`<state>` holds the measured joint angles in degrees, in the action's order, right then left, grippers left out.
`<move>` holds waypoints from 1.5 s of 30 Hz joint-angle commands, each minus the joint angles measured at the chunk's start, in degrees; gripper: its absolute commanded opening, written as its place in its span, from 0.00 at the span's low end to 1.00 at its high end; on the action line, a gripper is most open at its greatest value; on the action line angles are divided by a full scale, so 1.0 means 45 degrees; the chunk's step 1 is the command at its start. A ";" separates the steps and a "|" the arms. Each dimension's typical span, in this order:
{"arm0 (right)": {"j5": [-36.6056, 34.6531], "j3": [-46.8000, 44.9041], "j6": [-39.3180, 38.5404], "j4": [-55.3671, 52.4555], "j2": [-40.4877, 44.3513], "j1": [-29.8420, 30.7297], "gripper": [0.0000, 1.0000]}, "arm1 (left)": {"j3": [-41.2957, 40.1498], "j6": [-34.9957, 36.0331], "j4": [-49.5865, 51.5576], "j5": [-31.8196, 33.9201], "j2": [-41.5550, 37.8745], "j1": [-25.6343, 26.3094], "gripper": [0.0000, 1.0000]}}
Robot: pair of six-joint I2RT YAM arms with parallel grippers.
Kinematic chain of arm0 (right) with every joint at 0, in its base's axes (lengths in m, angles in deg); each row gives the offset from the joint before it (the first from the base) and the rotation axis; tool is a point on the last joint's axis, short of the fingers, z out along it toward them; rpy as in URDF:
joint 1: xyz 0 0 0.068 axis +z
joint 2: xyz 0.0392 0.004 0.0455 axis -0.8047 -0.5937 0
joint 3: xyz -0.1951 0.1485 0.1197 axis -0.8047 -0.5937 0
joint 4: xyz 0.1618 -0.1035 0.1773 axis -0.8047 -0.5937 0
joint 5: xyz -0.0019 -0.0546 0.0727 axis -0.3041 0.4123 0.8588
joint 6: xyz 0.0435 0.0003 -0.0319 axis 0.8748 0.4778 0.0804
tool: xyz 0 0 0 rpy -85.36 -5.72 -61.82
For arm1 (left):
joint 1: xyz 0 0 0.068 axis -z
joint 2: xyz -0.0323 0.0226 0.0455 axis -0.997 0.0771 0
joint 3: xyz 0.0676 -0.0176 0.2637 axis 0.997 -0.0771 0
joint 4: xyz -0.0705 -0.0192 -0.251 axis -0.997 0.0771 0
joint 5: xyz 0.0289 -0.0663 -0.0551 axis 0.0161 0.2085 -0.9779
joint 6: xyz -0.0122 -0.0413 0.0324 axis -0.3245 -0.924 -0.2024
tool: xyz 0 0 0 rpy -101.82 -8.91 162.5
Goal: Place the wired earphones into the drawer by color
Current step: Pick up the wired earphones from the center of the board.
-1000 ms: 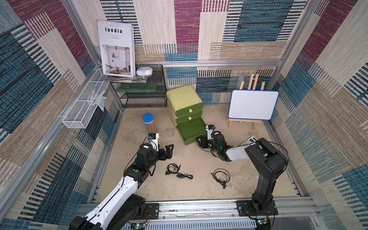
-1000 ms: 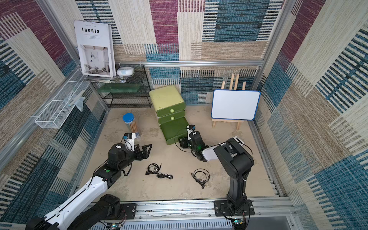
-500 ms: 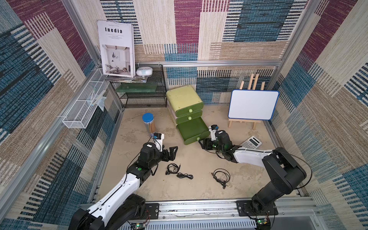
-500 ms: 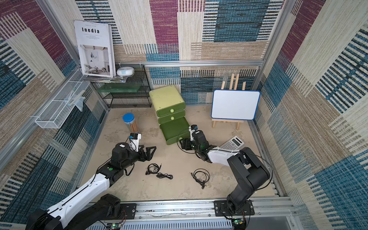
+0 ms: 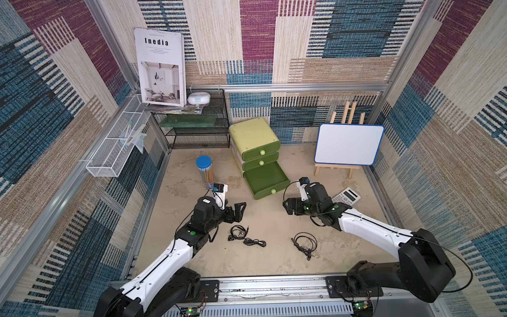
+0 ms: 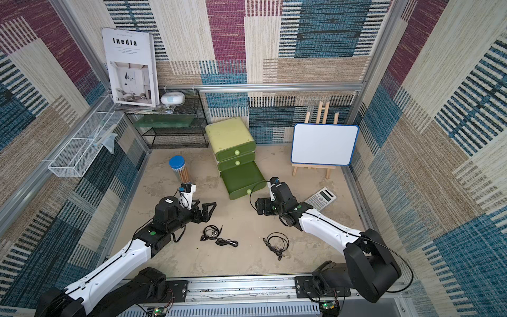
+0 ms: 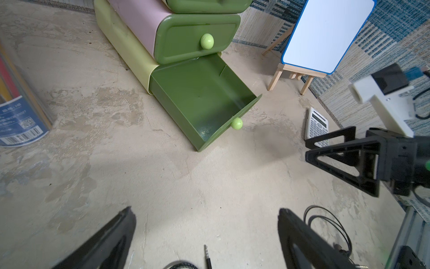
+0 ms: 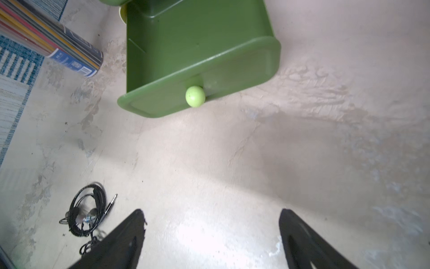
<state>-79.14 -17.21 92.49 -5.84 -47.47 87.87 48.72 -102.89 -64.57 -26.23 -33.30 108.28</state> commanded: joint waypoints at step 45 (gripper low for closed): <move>0.1704 -0.2201 0.2056 -0.4893 0.1912 0.2274 0.68 | 0.0051 0.0117 -0.0403 0.0218 0.0061 0.0093 0.99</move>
<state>-70.20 -27.46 102.53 -27.00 -37.94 97.72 48.72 -102.87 -65.38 -25.10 -32.88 108.69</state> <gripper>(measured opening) 0.690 0.990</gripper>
